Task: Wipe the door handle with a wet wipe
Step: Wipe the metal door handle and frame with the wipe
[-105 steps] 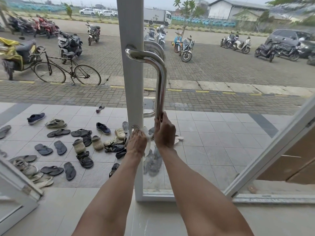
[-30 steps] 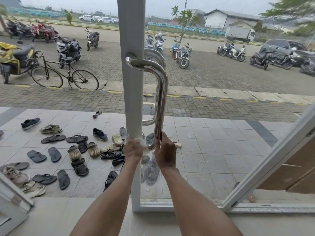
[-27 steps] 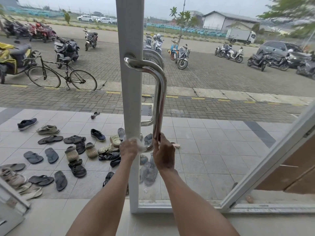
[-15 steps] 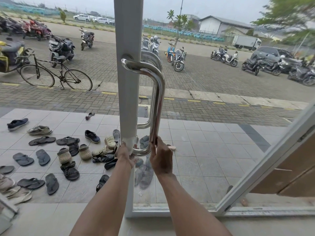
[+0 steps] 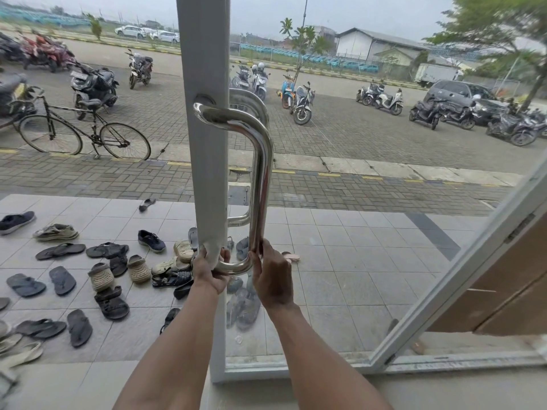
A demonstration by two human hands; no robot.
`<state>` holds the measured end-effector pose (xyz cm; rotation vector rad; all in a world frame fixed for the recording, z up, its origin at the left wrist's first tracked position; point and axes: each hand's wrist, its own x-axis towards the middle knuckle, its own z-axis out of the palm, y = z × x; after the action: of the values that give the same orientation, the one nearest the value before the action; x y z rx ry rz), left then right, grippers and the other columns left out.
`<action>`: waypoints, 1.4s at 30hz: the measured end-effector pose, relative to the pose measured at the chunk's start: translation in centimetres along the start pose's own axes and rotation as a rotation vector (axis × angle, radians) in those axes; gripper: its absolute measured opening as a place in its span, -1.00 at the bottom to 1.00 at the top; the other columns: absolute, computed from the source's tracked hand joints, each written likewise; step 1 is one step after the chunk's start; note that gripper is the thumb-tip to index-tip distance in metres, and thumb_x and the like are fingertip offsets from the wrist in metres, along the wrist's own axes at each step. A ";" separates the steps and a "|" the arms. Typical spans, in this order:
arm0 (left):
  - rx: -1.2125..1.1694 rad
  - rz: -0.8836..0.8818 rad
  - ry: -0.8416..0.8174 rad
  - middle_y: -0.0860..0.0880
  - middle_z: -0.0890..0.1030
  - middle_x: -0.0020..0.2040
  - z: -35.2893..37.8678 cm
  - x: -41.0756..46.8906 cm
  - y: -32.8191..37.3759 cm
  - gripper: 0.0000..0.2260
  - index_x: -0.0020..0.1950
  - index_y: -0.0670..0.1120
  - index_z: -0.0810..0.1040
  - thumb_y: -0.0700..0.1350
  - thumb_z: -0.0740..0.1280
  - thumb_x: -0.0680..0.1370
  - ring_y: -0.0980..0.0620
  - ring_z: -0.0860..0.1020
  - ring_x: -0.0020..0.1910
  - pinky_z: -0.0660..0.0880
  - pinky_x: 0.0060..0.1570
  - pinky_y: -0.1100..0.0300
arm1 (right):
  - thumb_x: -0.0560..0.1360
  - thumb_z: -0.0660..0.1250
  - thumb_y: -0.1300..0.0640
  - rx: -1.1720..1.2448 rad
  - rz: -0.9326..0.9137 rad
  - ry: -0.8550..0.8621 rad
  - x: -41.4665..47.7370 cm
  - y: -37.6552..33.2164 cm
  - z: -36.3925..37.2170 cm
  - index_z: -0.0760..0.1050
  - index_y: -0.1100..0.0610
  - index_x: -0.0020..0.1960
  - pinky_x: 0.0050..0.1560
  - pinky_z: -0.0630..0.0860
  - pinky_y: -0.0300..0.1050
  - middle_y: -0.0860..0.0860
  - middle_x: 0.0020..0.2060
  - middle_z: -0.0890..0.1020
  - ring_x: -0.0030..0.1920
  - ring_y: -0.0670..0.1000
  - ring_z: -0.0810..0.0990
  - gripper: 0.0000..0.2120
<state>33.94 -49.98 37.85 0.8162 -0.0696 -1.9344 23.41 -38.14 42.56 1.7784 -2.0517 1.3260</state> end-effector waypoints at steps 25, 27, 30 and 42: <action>0.582 0.088 0.150 -0.10 0.62 -0.15 -0.9 -1.3 1.6 -0.82 0.04 -0.12 0.49 -0.10 0.43 0.54 0.02 0.58 -0.48 0.46 -0.40 0.21 | 0.65 0.19 0.05 -0.062 0.150 -0.050 -0.3 -1.1 0.3 0.50 0.19 0.31 0.00 0.59 0.06 0.16 -0.01 0.70 0.02 0.18 0.66 -0.67; 0.547 0.063 0.107 -0.06 0.62 -0.24 -1.6 -1.8 1.1 -0.81 0.05 -0.05 0.47 -0.03 0.43 0.54 0.00 0.52 -0.34 0.49 -0.25 0.13 | 0.66 0.17 0.04 -0.060 0.147 -0.055 -0.3 -1.1 0.2 0.49 0.20 0.32 0.02 0.59 0.07 0.17 0.00 0.69 0.03 0.17 0.66 -0.66; 0.557 -0.056 0.033 -0.09 0.60 -0.11 -2.7 -2.0 1.8 -0.80 0.01 -0.02 0.48 0.05 0.41 0.54 -0.03 0.55 -0.18 0.54 0.01 -0.04 | 0.67 0.16 0.04 -0.037 0.139 -0.052 -0.4 -0.9 0.3 0.49 0.21 0.34 0.05 0.59 0.07 0.18 0.02 0.69 0.05 0.17 0.67 -0.65; 0.496 0.018 0.055 -0.12 0.57 -0.12 -1.0 -1.2 2.1 -0.85 0.08 -0.12 0.50 -0.11 0.38 0.57 0.03 0.57 -0.44 0.42 -0.25 0.18 | 0.67 0.14 0.01 -0.060 0.112 -0.052 -0.3 -0.6 0.5 0.48 0.18 0.36 0.03 0.59 0.06 0.16 0.02 0.69 0.04 0.16 0.67 -0.63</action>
<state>36.52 -49.78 38.47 1.1856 -0.5383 -1.8997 24.18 -38.19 42.42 1.7141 -2.2241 1.2433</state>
